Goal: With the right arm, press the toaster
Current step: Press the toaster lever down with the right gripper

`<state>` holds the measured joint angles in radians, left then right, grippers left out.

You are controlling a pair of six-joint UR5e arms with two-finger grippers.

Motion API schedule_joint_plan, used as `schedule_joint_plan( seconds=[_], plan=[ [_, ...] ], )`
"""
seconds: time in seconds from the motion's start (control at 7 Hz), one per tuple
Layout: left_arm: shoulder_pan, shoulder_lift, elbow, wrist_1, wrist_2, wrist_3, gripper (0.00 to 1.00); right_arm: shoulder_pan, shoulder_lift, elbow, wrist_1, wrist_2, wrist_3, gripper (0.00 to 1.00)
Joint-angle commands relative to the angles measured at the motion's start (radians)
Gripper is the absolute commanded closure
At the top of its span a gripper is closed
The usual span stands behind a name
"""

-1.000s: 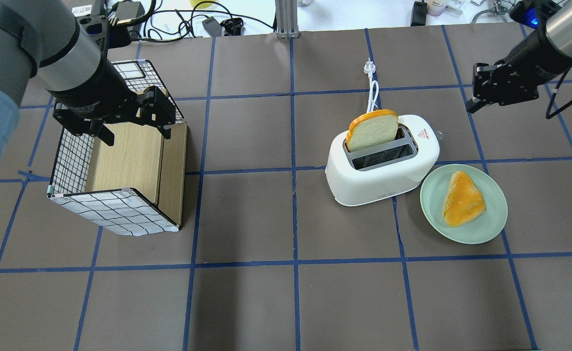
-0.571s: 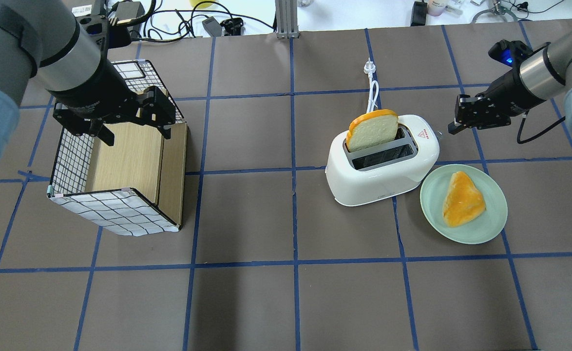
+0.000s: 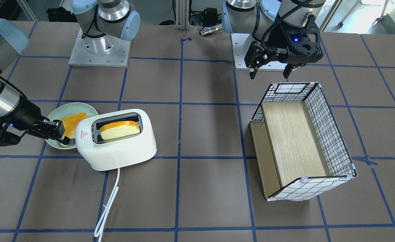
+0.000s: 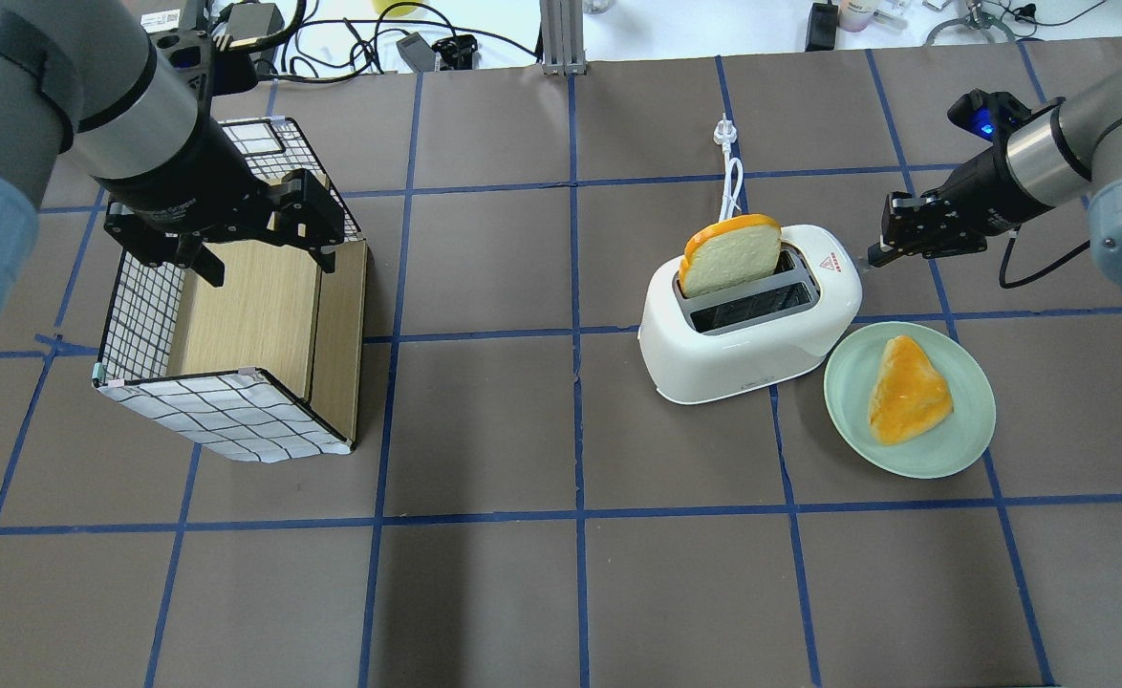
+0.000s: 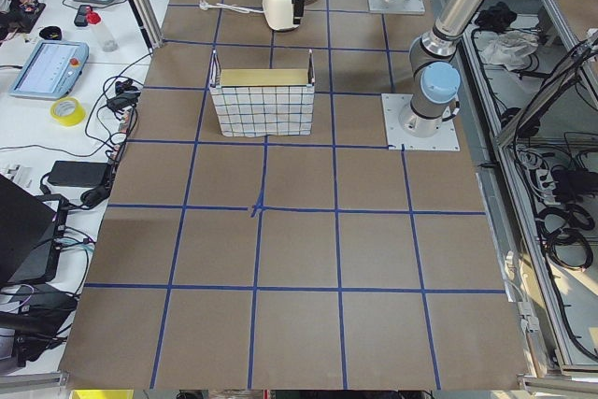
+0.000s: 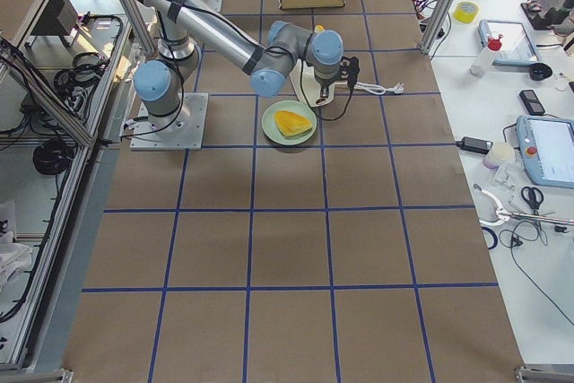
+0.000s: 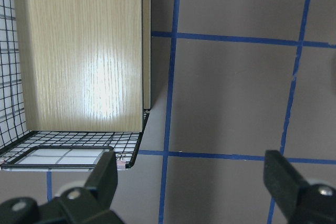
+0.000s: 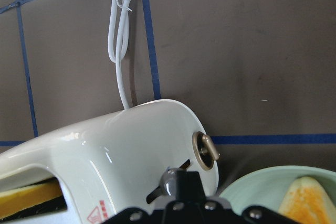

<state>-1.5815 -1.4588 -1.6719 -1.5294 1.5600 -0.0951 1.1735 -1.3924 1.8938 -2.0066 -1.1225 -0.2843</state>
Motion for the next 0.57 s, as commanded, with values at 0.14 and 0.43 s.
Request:
schedule_joint_plan(
  seconds=[0.14, 0.43],
  plan=[
    [0.000, 0.000, 0.001, 0.000, 0.000, 0.000, 0.00, 0.000, -0.007, 0.005, 0.000, 0.010, 0.000, 1.00],
    [0.000, 0.000, 0.000, 0.000, 0.000, 0.000, 0.00, 0.000, 0.003, 0.022, -0.003, 0.018, -0.004, 1.00]
  ],
)
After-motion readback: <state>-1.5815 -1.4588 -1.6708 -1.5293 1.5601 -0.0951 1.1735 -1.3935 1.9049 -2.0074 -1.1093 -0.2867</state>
